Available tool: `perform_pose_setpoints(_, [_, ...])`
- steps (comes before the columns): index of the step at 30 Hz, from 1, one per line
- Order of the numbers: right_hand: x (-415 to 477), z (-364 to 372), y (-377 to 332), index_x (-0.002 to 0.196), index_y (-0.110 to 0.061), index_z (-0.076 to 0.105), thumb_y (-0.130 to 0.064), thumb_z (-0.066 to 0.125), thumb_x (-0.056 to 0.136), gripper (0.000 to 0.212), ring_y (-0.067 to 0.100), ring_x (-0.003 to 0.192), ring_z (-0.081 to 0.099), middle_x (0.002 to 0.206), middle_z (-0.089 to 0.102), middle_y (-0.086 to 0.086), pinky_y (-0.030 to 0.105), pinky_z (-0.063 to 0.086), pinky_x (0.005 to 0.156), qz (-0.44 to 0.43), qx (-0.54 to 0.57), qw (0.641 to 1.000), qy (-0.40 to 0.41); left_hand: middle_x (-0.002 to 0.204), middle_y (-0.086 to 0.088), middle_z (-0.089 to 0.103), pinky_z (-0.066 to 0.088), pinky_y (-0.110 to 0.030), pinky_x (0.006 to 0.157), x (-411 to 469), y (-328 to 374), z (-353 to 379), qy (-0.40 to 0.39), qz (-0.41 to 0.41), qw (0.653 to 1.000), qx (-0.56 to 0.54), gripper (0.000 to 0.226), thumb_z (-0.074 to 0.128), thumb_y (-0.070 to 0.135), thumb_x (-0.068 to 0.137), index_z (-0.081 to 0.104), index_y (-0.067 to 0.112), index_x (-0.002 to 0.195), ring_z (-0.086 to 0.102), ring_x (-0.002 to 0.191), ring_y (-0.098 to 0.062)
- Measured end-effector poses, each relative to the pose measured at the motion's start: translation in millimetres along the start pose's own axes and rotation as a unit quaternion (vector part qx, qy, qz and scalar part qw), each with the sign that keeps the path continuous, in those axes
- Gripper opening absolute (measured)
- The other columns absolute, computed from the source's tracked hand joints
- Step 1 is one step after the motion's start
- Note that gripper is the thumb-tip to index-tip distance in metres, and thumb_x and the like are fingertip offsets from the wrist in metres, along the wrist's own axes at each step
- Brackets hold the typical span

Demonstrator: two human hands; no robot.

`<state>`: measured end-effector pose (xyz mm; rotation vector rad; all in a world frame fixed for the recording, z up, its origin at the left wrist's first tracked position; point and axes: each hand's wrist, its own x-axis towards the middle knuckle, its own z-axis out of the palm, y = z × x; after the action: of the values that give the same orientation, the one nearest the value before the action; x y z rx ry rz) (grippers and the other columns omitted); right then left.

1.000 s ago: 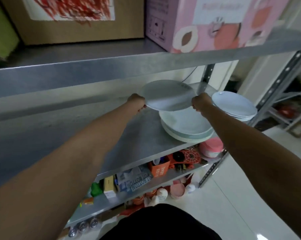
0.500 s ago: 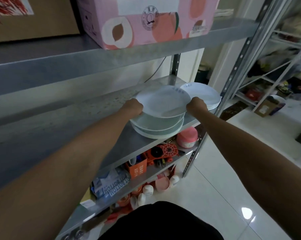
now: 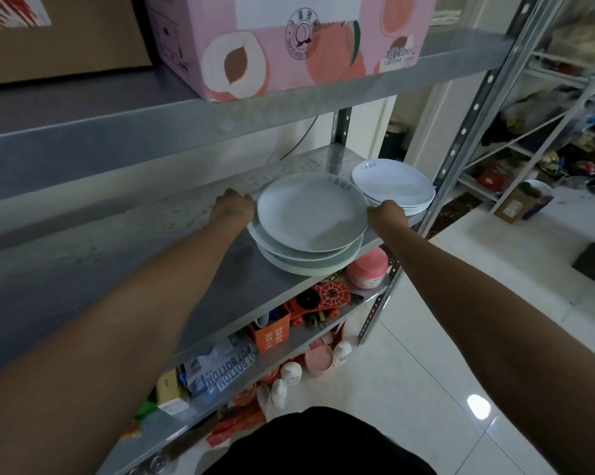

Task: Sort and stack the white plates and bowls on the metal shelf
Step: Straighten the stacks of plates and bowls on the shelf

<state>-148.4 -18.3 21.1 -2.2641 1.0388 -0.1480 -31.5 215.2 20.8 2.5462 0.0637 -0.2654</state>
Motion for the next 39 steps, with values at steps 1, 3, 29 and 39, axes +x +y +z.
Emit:
perform_pose_setpoints(1, [-0.9, -0.7, 0.7, 0.075, -0.005, 0.054, -0.018, 0.043, 0.090, 0.022, 0.028, 0.077, 0.056, 0.087, 0.058, 0.013, 0.034, 0.049, 0.069, 0.031, 0.048, 0.998, -0.013, 0.139, -0.022, 0.045, 0.041, -0.040, 0.099, 3.0, -1.1, -0.6, -0.012, -0.011, 1.000, -0.024, 0.052, 0.031, 0.036, 0.099, 0.039, 0.000, 0.135, 0.048, 0.125, -0.036])
perform_pose_setpoints(3, [-4.2, -1.2, 0.2, 0.086, -0.001, 0.057, -0.020, 0.045, 0.093, 0.024, 0.032, 0.093, 0.058, 0.100, 0.057, 0.017, 0.042, 0.052, 0.087, 0.110, 0.173, 0.977, -0.059, 0.144, -0.022, 0.041, 0.040, -0.040, 0.104, 7.1, -1.1, -1.7, -0.041, -0.020, 0.996, -0.081, 0.059, 0.029, 0.041, 0.099, 0.035, -0.001, 0.140, 0.045, 0.129, -0.037])
perform_pose_setpoints(29, [-32.3, 24.3, -19.0, 0.151, -0.016, 0.013, -0.071, 0.033, 0.085, 0.088, 0.046, 0.143, 0.006, 0.159, 0.011, 0.010, 0.073, 0.006, 0.108, 0.388, 0.487, 0.759, -0.191, 0.132, -0.015, 0.059, 0.045, -0.048, 0.104, 23.0, 14.3, 24.2, -0.158, -0.100, 0.899, -0.397, 0.068, 0.028, 0.058, 0.095, 0.051, 0.008, 0.135, 0.058, 0.118, -0.034])
perform_pose_setpoints(39, [0.8, -3.7, -7.2, 0.140, -0.004, 0.040, -0.064, 0.018, 0.094, 0.079, 0.034, 0.128, 0.046, 0.139, 0.048, 0.016, 0.045, 0.037, 0.108, 0.188, 0.374, 0.897, -0.141, 0.131, -0.014, 0.059, 0.046, -0.034, 0.089, 6.9, 3.0, 43.4, -0.022, -0.181, 0.866, -0.466, 0.055, 0.030, 0.043, 0.100, 0.054, 0.004, 0.130, 0.058, 0.116, -0.032])
